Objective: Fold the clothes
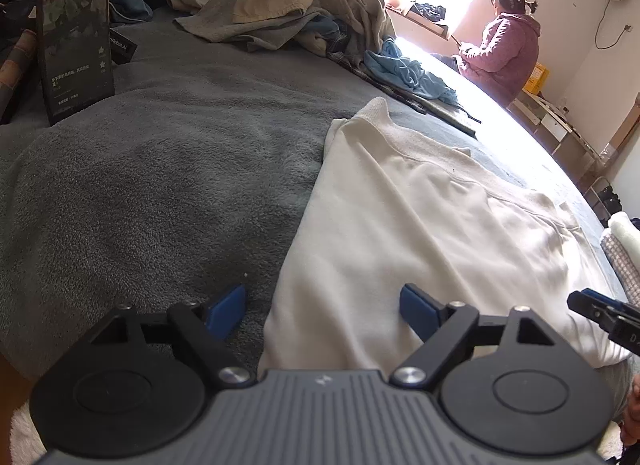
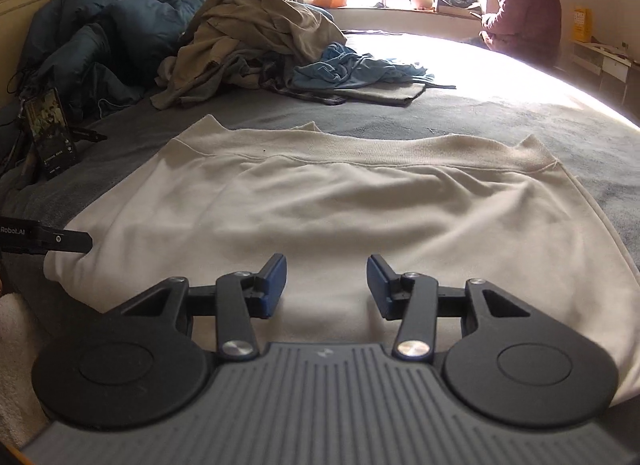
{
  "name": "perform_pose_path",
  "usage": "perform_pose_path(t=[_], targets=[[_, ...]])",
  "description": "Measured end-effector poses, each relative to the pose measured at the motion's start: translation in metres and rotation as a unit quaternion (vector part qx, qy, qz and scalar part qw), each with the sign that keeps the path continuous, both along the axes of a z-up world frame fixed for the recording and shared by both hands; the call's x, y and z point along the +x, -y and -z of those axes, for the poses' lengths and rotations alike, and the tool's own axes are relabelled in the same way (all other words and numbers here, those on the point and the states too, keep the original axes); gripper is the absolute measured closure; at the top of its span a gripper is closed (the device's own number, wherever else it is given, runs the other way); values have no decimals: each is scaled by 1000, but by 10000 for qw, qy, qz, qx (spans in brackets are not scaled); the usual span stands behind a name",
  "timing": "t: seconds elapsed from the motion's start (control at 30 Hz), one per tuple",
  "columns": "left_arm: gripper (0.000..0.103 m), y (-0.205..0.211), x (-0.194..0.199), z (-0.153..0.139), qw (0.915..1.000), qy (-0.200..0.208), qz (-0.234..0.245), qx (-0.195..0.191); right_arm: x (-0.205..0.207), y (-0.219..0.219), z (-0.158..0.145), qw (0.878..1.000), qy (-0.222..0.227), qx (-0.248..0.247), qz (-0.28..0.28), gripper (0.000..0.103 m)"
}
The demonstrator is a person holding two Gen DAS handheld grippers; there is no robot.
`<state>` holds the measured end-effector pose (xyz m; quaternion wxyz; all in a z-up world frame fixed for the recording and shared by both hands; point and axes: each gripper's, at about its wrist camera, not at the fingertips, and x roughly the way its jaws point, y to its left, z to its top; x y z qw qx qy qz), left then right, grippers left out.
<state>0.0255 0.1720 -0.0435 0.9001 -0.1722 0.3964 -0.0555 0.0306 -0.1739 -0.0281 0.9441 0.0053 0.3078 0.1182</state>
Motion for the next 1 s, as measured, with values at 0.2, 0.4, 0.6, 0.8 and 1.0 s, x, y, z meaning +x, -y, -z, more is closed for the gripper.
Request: perform_pose_path(t=[0.2,0.4,0.6,0.8,1.0], targets=[[18,-30,-11,-6,9989,31,-247,-399,-26,-64,-22,9854,806,-132,-1492,49],[18,-64,-20,-7,9956,24,-572,-747,-54,-165,-2,9337,1364,-1382,-3007,46],[18,-81,-21,-3,9935,-32,-669,-918,-72,-230,35,8682,1738,-2699,-3785,45],[18,-85,-18,2,9927,-37,-610,-1042,-46,-239,33,8882,1497,-2501,-3551,50],[18,-77,-14,3,9923,-50,-522,-1122,-27,-232,17,9243,1114,-1771,-3191,82]])
